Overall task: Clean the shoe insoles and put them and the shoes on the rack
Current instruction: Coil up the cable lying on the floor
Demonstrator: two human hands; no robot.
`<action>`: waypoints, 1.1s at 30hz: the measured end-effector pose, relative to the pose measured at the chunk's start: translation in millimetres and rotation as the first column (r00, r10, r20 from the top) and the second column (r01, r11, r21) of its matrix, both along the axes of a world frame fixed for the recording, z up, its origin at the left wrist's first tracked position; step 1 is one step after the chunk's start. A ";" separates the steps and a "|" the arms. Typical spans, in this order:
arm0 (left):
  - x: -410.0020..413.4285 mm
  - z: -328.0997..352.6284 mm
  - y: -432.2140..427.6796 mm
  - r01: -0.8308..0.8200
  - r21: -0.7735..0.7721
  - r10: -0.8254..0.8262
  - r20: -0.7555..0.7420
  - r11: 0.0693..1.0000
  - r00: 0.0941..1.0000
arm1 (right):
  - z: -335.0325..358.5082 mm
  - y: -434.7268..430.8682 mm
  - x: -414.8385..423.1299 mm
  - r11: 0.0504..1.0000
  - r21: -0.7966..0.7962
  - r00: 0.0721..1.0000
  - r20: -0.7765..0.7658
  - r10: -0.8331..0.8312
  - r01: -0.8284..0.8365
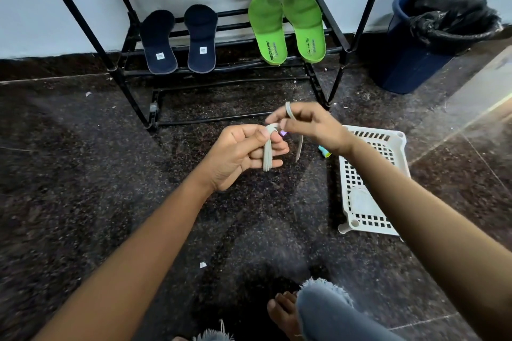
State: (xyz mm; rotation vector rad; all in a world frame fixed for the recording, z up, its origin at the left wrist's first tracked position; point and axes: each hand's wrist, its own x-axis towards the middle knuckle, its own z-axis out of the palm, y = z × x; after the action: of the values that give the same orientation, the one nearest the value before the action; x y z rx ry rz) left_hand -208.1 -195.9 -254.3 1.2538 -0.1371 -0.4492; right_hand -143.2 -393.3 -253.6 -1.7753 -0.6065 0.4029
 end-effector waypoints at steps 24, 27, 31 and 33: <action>26.5 -2.4 -6.0 -0.353 -0.124 0.353 -0.022 0.927 0.935 | -57.0 24.4 -126.7 0.927 0.190 0.923 -0.278 -0.265 0.323; 26.6 -9.8 -6.0 -0.338 -0.049 0.339 0.021 0.940 0.940 | -32.3 27.9 -130.4 0.929 0.197 0.935 -0.237 -0.265 0.313; 22.0 -15.5 -9.3 -0.274 0.029 0.272 0.057 0.961 0.961 | 11.1 33.4 -121.5 0.918 0.260 0.952 -0.150 -0.269 0.300; 17.9 -14.1 -13.0 -0.219 0.026 0.217 0.068 0.975 0.974 | 28.0 33.2 -109.4 0.915 0.288 0.959 -0.115 -0.261 0.283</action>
State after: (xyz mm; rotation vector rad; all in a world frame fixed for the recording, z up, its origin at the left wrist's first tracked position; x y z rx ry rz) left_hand -190.3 -208.9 -268.5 1.3007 -0.0454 -0.2216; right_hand -252.7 -360.2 -225.7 -1.5145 -0.3388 0.1704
